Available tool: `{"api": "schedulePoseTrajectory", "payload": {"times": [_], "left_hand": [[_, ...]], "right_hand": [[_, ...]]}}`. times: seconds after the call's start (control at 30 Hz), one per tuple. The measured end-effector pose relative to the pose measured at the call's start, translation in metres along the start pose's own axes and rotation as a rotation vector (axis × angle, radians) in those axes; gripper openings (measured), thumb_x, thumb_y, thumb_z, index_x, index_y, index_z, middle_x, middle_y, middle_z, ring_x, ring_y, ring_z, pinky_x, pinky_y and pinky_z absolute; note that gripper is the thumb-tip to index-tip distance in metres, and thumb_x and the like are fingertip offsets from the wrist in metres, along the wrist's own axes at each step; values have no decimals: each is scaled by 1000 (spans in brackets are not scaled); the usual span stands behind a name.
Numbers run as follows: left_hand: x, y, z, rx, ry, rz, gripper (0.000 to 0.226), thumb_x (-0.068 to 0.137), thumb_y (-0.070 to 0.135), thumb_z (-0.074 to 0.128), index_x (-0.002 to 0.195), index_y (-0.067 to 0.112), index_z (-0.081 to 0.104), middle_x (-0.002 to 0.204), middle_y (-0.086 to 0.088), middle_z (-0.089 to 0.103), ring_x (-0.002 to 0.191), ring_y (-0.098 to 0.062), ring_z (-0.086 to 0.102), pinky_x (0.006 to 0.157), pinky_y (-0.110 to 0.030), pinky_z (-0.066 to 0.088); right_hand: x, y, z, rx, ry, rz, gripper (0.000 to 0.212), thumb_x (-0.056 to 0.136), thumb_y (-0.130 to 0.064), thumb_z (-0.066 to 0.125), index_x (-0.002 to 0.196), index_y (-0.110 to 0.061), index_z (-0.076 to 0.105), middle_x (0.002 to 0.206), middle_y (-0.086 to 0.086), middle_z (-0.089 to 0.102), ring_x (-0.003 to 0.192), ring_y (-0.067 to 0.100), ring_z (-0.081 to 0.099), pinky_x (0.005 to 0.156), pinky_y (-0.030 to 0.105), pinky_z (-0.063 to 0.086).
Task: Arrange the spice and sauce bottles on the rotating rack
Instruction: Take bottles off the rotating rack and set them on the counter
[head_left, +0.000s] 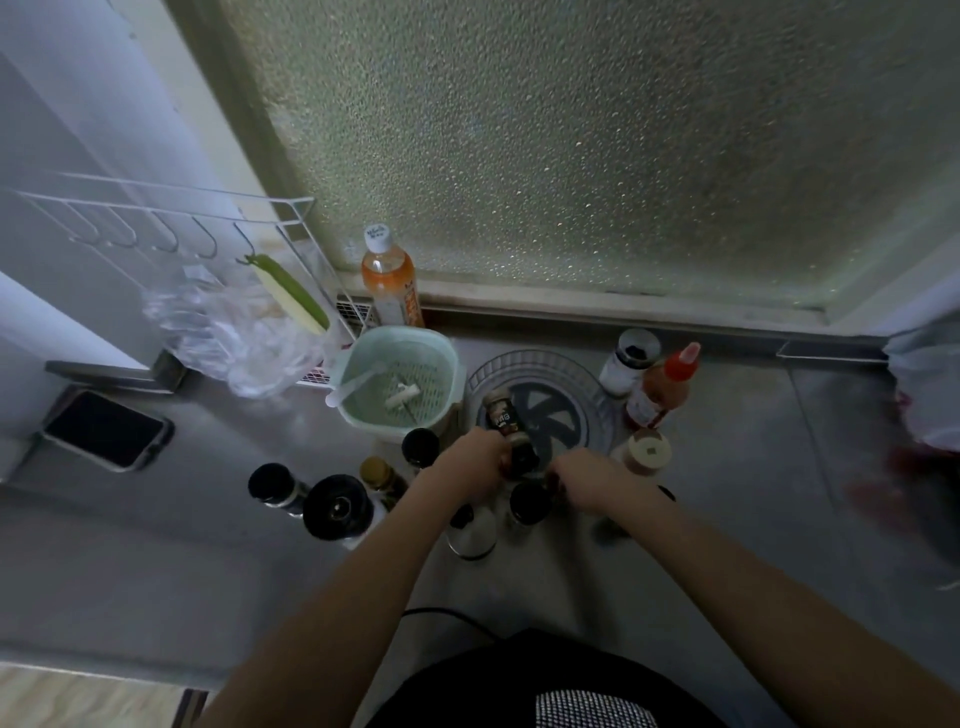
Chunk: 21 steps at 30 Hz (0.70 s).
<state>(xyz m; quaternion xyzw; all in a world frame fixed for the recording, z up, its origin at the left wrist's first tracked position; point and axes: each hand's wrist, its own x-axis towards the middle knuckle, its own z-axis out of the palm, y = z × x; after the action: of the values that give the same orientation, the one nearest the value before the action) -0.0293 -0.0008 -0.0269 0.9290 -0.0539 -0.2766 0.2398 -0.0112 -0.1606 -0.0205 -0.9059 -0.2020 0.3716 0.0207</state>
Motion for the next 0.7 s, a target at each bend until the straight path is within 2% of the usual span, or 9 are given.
{"api": "schedulePoseTrajectory", "payload": {"times": [0.1, 0.17, 0.27, 0.33, 0.4, 0.5, 0.57, 0.63, 0.7], "left_hand": [[-3, -2, 4, -13, 9, -9, 22, 84, -1, 47, 100, -1, 62, 103, -22, 66, 96, -37, 61, 81, -41, 47], [-5, -4, 5, -13, 65, -31, 22, 86, 0, 45, 100, 3, 62, 104, -21, 65, 96, -37, 61, 80, -41, 48], [-8, -6, 3, -19, 171, -67, 22, 84, 0, 44, 98, 4, 60, 104, -21, 64, 96, -39, 60, 80, -43, 49], [-9, -5, -1, -41, 236, -87, 21, 84, 1, 42, 96, 4, 59, 102, -20, 64, 95, -38, 60, 78, -42, 48], [-10, -5, -2, -85, 267, -87, 22, 84, 1, 42, 97, 4, 60, 102, -19, 65, 95, -36, 60, 79, -42, 48], [-11, -6, 0, -136, 264, -76, 23, 82, 0, 44, 97, 5, 60, 102, -18, 66, 95, -35, 61, 80, -42, 51], [-14, -8, 3, -141, 246, -67, 21, 82, 0, 47, 98, 7, 60, 104, -16, 66, 98, -34, 61, 82, -43, 51], [-20, -10, 7, -114, 204, -54, 26, 82, 0, 49, 103, 9, 61, 110, -14, 65, 101, -32, 61, 85, -42, 51], [-24, -13, 10, -82, 172, -61, 31, 83, 1, 48, 107, 13, 63, 113, -13, 65, 103, -31, 61, 87, -42, 52]], "right_hand": [[4, -2, -15, 195, 110, 12, 22, 94, -26, 53, 99, -6, 59, 100, 14, 62, 91, 28, 57, 69, 29, 39], [12, -4, -21, 321, 233, 56, 34, 91, -41, 54, 100, -9, 49, 97, 13, 57, 85, 24, 53, 63, 29, 36], [25, -8, -10, 441, 178, 122, 69, 82, -53, 60, 126, -4, 39, 121, 17, 56, 106, 31, 56, 75, 32, 42], [29, -12, 5, 511, 148, 153, 81, 73, -61, 64, 127, -4, 41, 124, 16, 57, 110, 31, 57, 82, 33, 48], [29, -17, 13, 571, 187, 157, 80, 66, -67, 65, 119, -8, 52, 116, 10, 63, 106, 28, 60, 83, 34, 51], [29, -19, 8, 608, 313, 189, 60, 75, -48, 68, 113, -4, 50, 107, 13, 60, 97, 29, 59, 66, 29, 43], [26, -19, -11, 631, 479, 165, 53, 80, -38, 67, 113, -3, 44, 97, 10, 54, 87, 26, 54, 56, 25, 35], [25, -19, -32, 684, 603, 64, 48, 81, -33, 67, 113, -6, 43, 95, 6, 54, 88, 24, 55, 62, 26, 37], [29, -20, -48, 688, 644, -24, 43, 80, -29, 69, 110, -9, 46, 100, 10, 59, 92, 27, 58, 71, 27, 38]]}}
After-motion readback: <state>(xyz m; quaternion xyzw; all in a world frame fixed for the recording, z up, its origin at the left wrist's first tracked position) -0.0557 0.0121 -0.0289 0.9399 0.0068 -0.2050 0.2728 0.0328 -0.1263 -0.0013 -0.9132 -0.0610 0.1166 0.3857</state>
